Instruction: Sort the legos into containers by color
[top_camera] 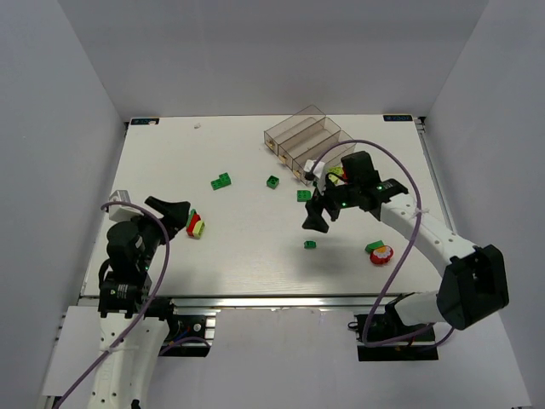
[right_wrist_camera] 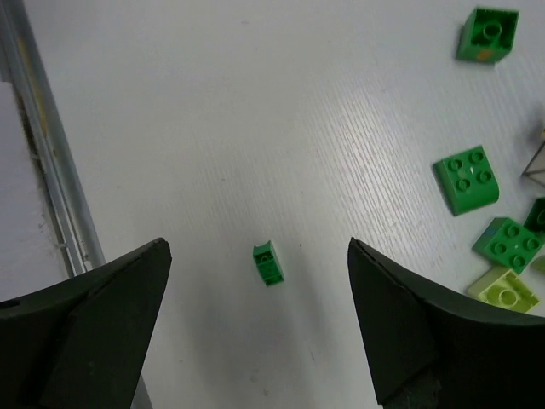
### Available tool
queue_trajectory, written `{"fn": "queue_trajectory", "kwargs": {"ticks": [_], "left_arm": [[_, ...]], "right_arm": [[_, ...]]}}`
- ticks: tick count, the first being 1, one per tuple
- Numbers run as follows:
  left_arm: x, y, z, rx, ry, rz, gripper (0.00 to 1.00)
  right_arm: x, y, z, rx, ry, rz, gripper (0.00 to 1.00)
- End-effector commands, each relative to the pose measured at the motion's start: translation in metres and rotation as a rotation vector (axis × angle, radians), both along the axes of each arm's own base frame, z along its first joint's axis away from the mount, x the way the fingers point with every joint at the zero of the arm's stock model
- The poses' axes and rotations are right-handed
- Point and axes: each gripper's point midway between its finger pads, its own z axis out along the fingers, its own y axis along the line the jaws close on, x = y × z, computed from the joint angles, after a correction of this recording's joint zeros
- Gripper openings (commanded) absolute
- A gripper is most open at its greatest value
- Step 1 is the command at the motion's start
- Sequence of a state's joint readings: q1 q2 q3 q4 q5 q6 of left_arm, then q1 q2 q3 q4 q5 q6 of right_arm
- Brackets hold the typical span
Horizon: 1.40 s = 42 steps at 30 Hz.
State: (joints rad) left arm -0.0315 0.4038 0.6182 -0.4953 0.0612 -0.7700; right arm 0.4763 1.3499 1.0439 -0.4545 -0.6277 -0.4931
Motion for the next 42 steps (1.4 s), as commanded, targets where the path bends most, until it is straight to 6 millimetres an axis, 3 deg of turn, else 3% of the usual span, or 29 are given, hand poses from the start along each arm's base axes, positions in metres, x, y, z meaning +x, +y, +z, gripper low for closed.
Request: {"fn": "queue_trajectory", "kwargs": {"ticks": [1, 7, 11, 12, 16, 23, 32, 42], "left_arm": [[-0.008, -0.003, -0.019, -0.033, 0.063, -0.006, 0.94], [-0.013, -0.001, -0.026, -0.036, 0.080, 0.010, 0.94], [-0.013, -0.001, -0.033, -0.041, 0.093, 0.013, 0.94], [-0.013, -0.001, -0.032, -0.042, 0.090, 0.013, 0.94], [-0.010, -0.001, -0.034, -0.039, 0.089, 0.011, 0.94], [-0.007, 0.000, -0.035, -0.027, 0.098, 0.011, 0.94], [-0.017, 0.002, -0.044, -0.042, 0.111, 0.033, 0.94], [-0.015, 0.004, -0.043, -0.046, 0.107, 0.042, 0.94]], "right_arm": [[0.023, -0.003, -0.005, -0.038, 0.068, -0.193, 0.89], [0.012, -0.016, -0.041, -0.164, 0.083, -0.175, 0.88], [-0.002, -0.022, -0.058, -0.229, 0.027, 0.005, 0.88], [-0.003, -0.024, -0.062, -0.250, -0.050, 0.117, 0.88], [-0.028, -0.023, -0.074, -0.235, -0.111, 0.402, 0.78], [-0.026, -0.018, -0.098, -0.242, -0.109, 0.550, 0.63], [-0.005, -0.013, -0.119, -0.265, -0.153, 0.517, 0.63], [-0.001, -0.004, -0.133, -0.259, -0.080, 0.480, 0.56]]}}
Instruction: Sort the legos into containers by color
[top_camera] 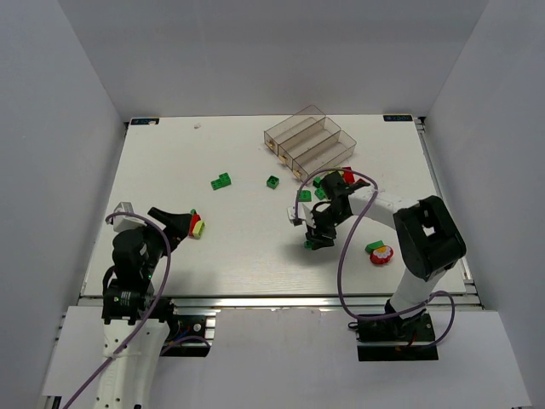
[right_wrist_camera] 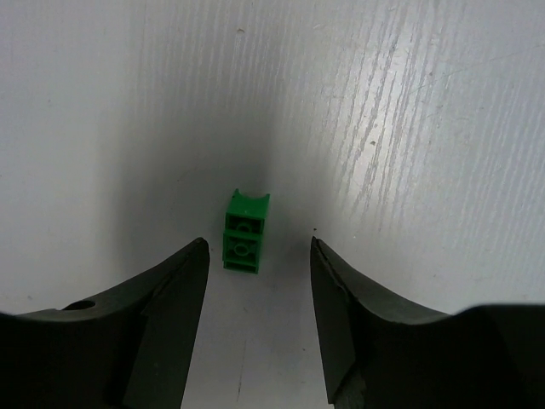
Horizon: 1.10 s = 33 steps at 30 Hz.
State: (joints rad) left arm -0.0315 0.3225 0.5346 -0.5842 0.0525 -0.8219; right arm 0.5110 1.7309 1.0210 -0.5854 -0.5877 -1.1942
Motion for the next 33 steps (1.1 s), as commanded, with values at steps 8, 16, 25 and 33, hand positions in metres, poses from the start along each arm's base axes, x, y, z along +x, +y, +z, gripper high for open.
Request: {"fn": "queue_trajectory", "kwargs": {"ticks": [8, 16, 25, 33], "left_arm": [[0.003, 0.004, -0.005, -0.007, 0.011, 0.026, 0.94], [0.004, 0.004, -0.007, -0.010, 0.011, 0.027, 0.94], [0.004, 0.004, -0.008, -0.010, 0.012, 0.031, 0.94], [0.006, 0.002, -0.011, -0.026, 0.011, 0.026, 0.94]], "right_arm": [[0.005, 0.011, 0.002, 0.024, 0.005, -0.012, 0.50], [0.003, 0.014, -0.005, 0.019, 0.025, -0.021, 0.43], [0.012, 0.022, 0.019, 0.060, -0.016, -0.031, 0.21], [0.077, 0.049, 0.116, 0.239, -0.165, -0.174, 0.07]]}}
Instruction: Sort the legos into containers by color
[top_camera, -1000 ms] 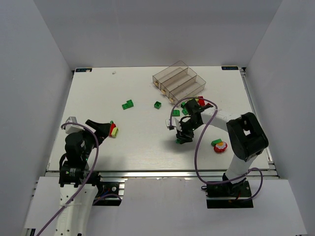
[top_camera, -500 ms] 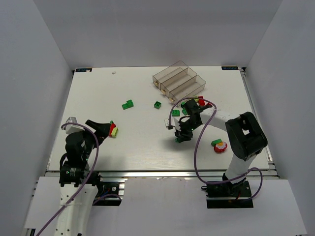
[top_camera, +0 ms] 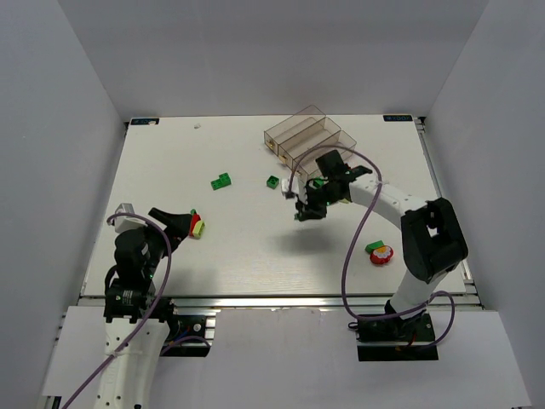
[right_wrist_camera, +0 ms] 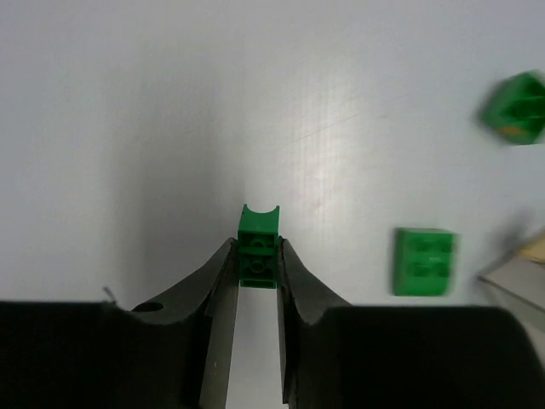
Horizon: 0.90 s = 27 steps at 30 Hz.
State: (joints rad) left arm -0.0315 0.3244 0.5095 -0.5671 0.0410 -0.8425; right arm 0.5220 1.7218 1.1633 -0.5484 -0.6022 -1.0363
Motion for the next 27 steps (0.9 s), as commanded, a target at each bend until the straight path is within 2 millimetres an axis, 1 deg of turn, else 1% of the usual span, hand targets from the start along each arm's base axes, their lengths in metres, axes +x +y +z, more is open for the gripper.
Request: {"fn": "queue_trajectory", "kwargs": {"ticks": [1, 2, 3, 4, 6, 7, 8, 9, 10, 11, 12, 13, 14, 16, 18, 19, 20, 22, 25, 27], "left_arm": [[0.003, 0.000, -0.007, -0.014, 0.005, 0.008, 0.94], [0.004, 0.000, -0.006, -0.021, 0.001, 0.008, 0.94], [0.004, -0.001, -0.006, -0.023, 0.000, 0.007, 0.94], [0.005, -0.001, -0.006, -0.025, -0.001, 0.007, 0.94], [0.005, -0.001, -0.006, -0.028, -0.004, 0.007, 0.94], [0.005, -0.001, -0.006, -0.030, -0.007, 0.007, 0.94], [0.005, -0.001, -0.006, -0.031, -0.007, 0.008, 0.94], [0.005, -0.001, -0.005, -0.033, -0.012, 0.010, 0.94], [0.005, -0.001, -0.005, -0.035, -0.011, 0.009, 0.94], [0.004, -0.001, -0.006, -0.038, -0.011, 0.010, 0.94], [0.004, -0.002, -0.006, -0.040, -0.009, 0.009, 0.94], [0.004, -0.002, -0.007, -0.042, -0.009, 0.010, 0.94], [0.004, -0.002, -0.006, -0.046, -0.010, 0.013, 0.94], [0.004, -0.002, -0.006, -0.048, -0.013, 0.013, 0.94], [0.004, -0.002, -0.007, -0.050, -0.009, 0.013, 0.94], [0.004, -0.002, -0.007, -0.053, -0.007, 0.015, 0.94], [0.004, -0.002, -0.006, -0.053, -0.008, 0.015, 0.94], [0.003, -0.001, -0.006, -0.056, -0.008, 0.021, 0.93], [0.001, -0.001, -0.006, -0.058, -0.007, 0.023, 0.94], [0.000, 0.000, -0.007, -0.059, -0.004, 0.032, 0.93]], "right_arm": [[0.049, 0.015, 0.078, 0.160, -0.105, -0.123, 0.06], [0.059, 0.015, 0.087, 0.179, -0.116, -0.149, 0.04], [0.072, 0.017, 0.100, 0.201, -0.133, -0.179, 0.01], [0.083, 0.011, 0.106, 0.215, -0.102, -0.259, 0.00], [0.111, 0.007, 0.119, 0.237, -0.108, -0.363, 0.00], [0.123, -0.004, 0.122, 0.245, -0.070, -0.461, 0.00], [0.132, -0.007, 0.119, 0.245, -0.045, -0.507, 0.00], [0.147, -0.012, 0.127, 0.274, -0.057, -0.566, 0.00], [0.164, -0.028, 0.127, 0.273, -0.042, -0.715, 0.00], [0.179, -0.036, 0.128, 0.288, -0.057, -0.769, 0.00], [0.183, -0.037, 0.126, 0.292, -0.050, -0.799, 0.00], [0.190, -0.044, 0.126, 0.299, -0.047, -0.841, 0.00], [0.199, -0.050, 0.119, 0.286, -0.053, -0.897, 0.00], [0.209, -0.054, 0.117, 0.298, -0.052, -0.955, 0.00], [0.222, -0.059, 0.109, 0.293, -0.056, -1.013, 0.00], [0.228, -0.058, 0.113, 0.306, -0.072, -1.015, 0.00], [0.232, -0.057, 0.105, 0.301, -0.063, -1.018, 0.00], [0.242, -0.055, 0.101, 0.312, -0.077, -1.017, 0.00], [0.252, -0.053, 0.096, 0.316, -0.084, -1.013, 0.00], [0.261, -0.052, 0.089, 0.307, -0.088, -1.013, 0.03]]}}
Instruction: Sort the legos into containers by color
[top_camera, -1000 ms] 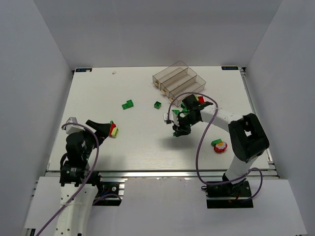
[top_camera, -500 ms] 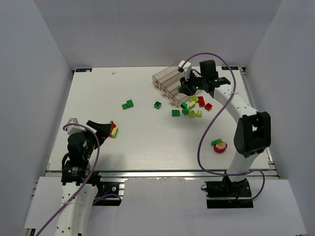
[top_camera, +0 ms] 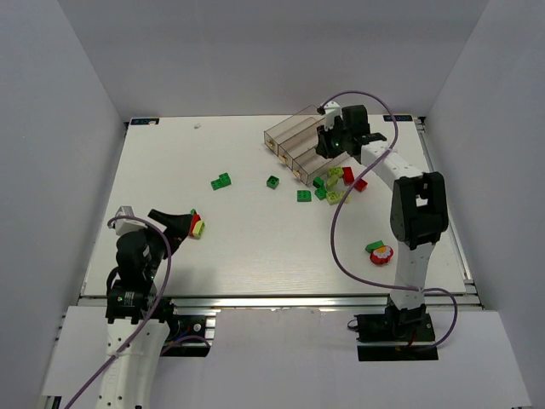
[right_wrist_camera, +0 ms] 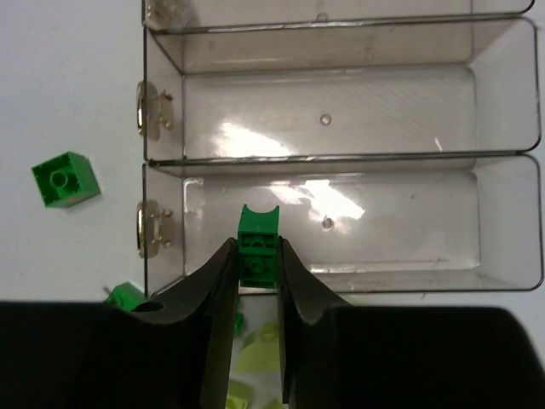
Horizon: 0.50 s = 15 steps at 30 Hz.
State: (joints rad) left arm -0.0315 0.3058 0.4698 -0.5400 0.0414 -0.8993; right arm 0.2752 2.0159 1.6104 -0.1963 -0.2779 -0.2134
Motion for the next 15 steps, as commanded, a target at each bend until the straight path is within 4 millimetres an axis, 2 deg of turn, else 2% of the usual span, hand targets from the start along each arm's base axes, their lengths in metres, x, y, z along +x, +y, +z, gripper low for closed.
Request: {"fn": "queue_trajectory", "kwargs": {"ticks": [1, 4, 7, 11, 13, 15], "left_arm": [[-0.002, 0.002, -0.001, -0.005, 0.000, 0.012, 0.93], [-0.004, 0.003, -0.001, -0.006, 0.005, 0.017, 0.93], [-0.005, 0.003, -0.002, -0.009, 0.007, 0.023, 0.93], [-0.004, 0.004, -0.003, -0.014, 0.007, 0.028, 0.94], [-0.003, 0.003, -0.004, -0.015, 0.010, 0.024, 0.93], [-0.002, 0.003, -0.004, -0.013, 0.012, 0.023, 0.93]], "right_arm": [[0.032, 0.006, 0.028, 0.024, -0.119, -0.023, 0.04], [0.037, 0.006, 0.017, 0.003, -0.114, -0.016, 0.13], [0.037, 0.003, 0.002, -0.025, -0.102, -0.013, 0.25], [0.034, 0.002, -0.013, -0.045, -0.081, -0.003, 0.33], [0.035, 0.001, -0.014, -0.048, -0.082, -0.002, 0.38], [0.036, 0.001, -0.016, -0.050, -0.083, 0.003, 0.47]]}}
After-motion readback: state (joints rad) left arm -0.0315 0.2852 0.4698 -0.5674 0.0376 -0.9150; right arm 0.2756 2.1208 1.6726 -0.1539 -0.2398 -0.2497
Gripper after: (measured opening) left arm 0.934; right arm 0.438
